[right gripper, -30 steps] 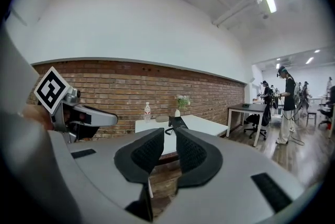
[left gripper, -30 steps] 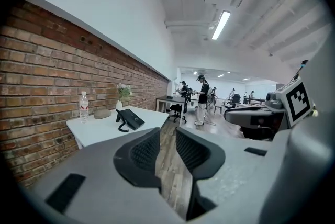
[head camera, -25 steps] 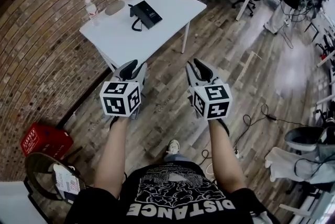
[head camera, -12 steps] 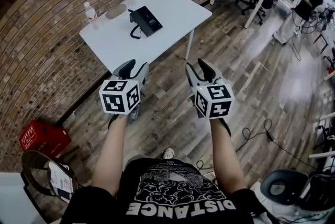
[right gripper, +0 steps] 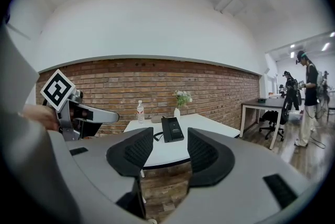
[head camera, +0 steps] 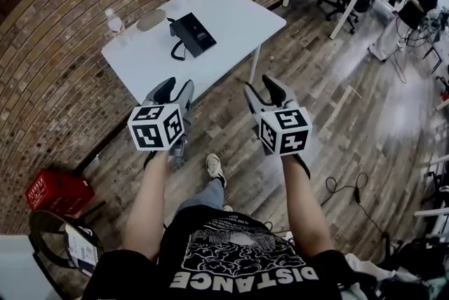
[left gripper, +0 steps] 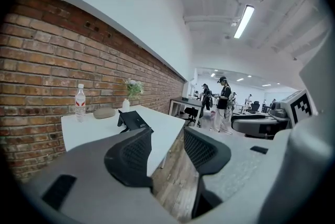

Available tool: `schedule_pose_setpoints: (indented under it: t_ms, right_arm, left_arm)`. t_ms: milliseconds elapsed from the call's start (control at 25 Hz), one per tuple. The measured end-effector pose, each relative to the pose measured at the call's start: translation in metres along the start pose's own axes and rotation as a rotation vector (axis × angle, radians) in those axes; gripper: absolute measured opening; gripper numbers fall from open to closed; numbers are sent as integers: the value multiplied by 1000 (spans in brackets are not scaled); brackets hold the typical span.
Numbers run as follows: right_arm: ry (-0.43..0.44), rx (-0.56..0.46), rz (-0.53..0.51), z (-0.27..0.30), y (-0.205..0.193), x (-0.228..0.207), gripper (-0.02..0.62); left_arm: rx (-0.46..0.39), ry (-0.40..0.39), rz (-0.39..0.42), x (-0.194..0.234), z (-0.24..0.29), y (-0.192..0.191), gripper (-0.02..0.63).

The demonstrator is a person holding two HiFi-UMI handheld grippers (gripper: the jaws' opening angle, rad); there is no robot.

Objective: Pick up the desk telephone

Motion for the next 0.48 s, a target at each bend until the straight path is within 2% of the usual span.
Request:
schedule_pose_setpoints:
  t_ms: [480]
  right_arm:
    - [46,48,-40,129,23,-36,184]
  left_arm:
    - [47,36,-22,76,104,25,175]
Point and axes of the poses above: the fingertips, and each gripper's own axes: z forward along the fingers, x to its left, y out of its top, the point moved 6 cm from there along -z, backward along the fingers, and after that the axes turned 1 degree about -x, right-handed, at the moved point
